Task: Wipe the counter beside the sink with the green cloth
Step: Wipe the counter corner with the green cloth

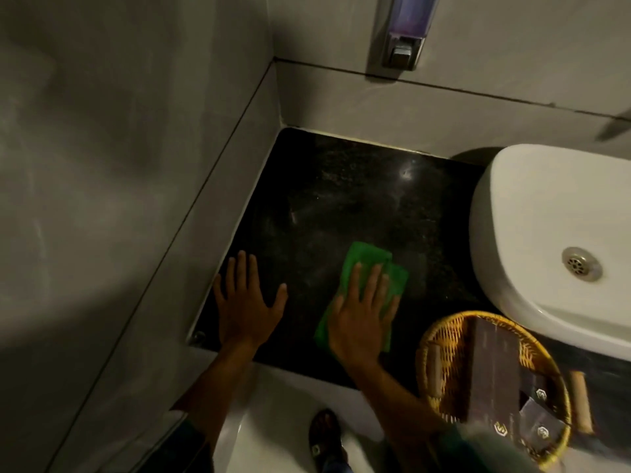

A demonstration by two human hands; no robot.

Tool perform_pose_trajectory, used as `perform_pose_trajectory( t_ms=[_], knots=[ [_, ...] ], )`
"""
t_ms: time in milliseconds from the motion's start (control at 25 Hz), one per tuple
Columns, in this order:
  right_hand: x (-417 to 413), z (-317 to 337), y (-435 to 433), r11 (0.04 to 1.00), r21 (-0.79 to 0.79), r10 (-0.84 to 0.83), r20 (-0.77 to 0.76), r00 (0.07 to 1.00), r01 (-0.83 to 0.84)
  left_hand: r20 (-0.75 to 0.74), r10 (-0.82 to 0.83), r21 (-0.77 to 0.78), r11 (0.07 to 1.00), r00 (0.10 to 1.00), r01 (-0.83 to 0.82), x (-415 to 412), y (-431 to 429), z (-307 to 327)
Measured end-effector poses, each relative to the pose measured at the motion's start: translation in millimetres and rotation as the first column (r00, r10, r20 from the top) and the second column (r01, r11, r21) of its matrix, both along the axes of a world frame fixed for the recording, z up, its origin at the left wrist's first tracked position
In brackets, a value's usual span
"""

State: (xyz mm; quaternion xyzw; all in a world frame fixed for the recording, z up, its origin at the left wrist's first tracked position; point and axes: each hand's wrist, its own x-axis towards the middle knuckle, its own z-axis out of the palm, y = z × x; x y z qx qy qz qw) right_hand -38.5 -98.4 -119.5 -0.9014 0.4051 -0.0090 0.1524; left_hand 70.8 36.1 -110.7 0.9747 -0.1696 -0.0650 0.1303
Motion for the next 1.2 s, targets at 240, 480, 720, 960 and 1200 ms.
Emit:
perform_pose_trajectory(
  t_ms=[240, 480, 720, 960, 1200],
  knots=[
    [68, 4, 54, 0.747, -0.029, 0.665, 0.033, 0.746, -0.665, 0.036, 0.011, -0.193, 0.981, 0.999, -0.004, -84, 79, 1],
    [136, -6, -97, 0.926, -0.048, 0.374, 0.004, 0.927, -0.374, 0.054, -0.085, -0.069, 0.994, 0.995, 0.088, -87, 104, -22],
    [21, -2, -57, 0.990, -0.117, 0.094, 0.102, 0.990, -0.082, -0.022, -0.033, -0.077, 0.997, 0.999, 0.031, -92, 106, -34],
    [21, 4, 79, 0.628, -0.102, 0.776, -0.001, 0.631, -0.772, -0.009, -0.080, -0.001, 0.997, 0.997, 0.080, -97, 110, -25],
    [2, -2, -23, 0.917, -0.116, 0.390, 0.070, 0.918, -0.381, 0.032, -0.054, -0.037, 0.998, 0.998, 0.055, -99, 98, -11]
  ],
)
